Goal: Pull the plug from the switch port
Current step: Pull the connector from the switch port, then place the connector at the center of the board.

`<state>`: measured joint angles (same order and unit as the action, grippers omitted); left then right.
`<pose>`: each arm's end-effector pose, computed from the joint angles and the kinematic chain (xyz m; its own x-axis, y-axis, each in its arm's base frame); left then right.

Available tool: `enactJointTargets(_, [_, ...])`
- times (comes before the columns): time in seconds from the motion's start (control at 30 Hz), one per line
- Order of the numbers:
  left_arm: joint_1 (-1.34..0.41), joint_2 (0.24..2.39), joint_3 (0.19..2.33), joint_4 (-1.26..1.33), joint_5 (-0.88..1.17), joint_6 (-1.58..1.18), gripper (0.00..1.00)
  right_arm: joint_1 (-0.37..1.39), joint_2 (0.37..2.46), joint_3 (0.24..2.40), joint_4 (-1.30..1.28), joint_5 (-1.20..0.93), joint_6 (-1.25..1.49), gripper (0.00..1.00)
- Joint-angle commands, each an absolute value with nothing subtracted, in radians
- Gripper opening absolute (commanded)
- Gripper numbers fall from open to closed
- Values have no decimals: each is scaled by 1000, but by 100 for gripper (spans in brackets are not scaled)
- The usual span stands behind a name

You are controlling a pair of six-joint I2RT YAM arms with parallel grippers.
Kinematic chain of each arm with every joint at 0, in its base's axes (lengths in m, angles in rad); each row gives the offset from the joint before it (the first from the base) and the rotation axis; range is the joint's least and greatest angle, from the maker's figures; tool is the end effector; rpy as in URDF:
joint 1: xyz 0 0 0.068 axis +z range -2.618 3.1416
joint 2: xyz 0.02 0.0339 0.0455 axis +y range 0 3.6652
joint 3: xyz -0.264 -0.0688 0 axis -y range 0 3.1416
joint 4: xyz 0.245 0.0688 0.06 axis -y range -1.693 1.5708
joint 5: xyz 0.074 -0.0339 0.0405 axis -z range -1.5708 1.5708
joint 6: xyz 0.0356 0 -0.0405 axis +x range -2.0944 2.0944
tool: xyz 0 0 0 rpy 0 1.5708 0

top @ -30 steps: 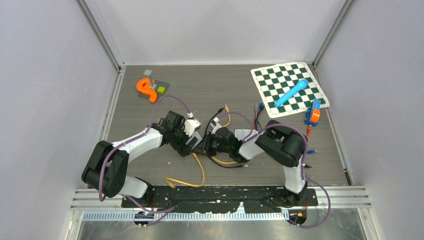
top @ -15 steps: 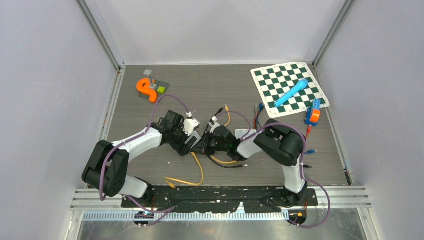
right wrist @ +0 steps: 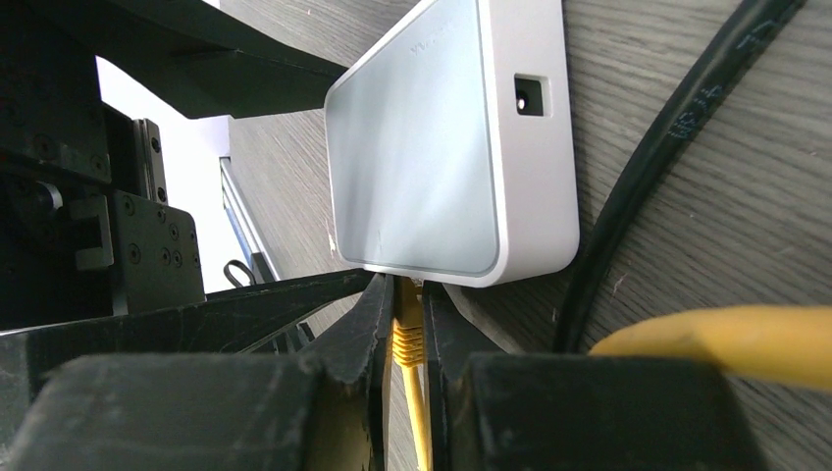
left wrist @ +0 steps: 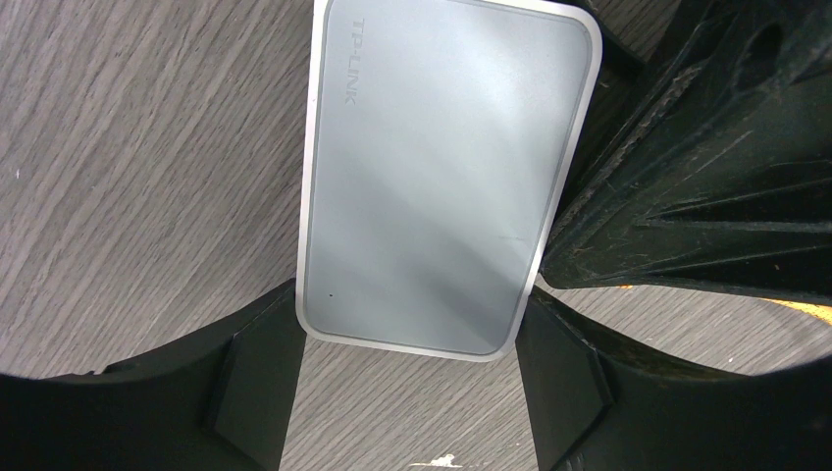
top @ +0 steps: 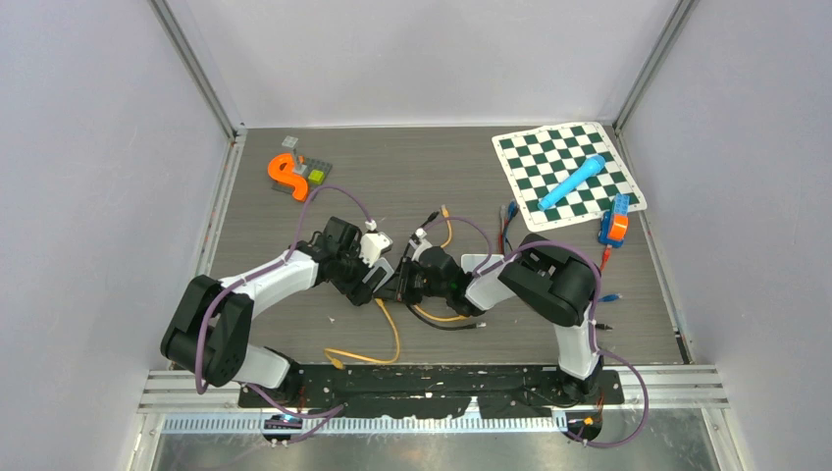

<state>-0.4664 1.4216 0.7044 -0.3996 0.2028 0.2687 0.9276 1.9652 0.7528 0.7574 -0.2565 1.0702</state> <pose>0.2224 -0.1200 0.1609 -0.6360 0.6113 -0.4709 0.7138 0.6979 -0.0581 0.2093 0.2943 0.1012 -0.9254 0.1802 -0.3333 -0.2059 0.4994 0.8416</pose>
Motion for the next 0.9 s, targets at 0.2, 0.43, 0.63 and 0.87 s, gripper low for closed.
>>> enactJointTargets(0.2, [-468, 1415, 725, -359, 184, 247, 73, 928, 1855, 644, 806, -309, 1013, 5])
enactJointTargets(0.43, [-468, 1459, 741, -367, 177, 246, 73, 956, 1759, 551, 829, -349, 1002, 5])
enactJointTargets(0.63, [-474, 1440, 735, -372, 197, 265, 79, 940, 1485, 445, 680, -206, 911, 5])
enactJointTargets(0.87, [-477, 1401, 721, -361, 147, 258, 100, 867, 1142, 632, 99, 130, 561, 5])
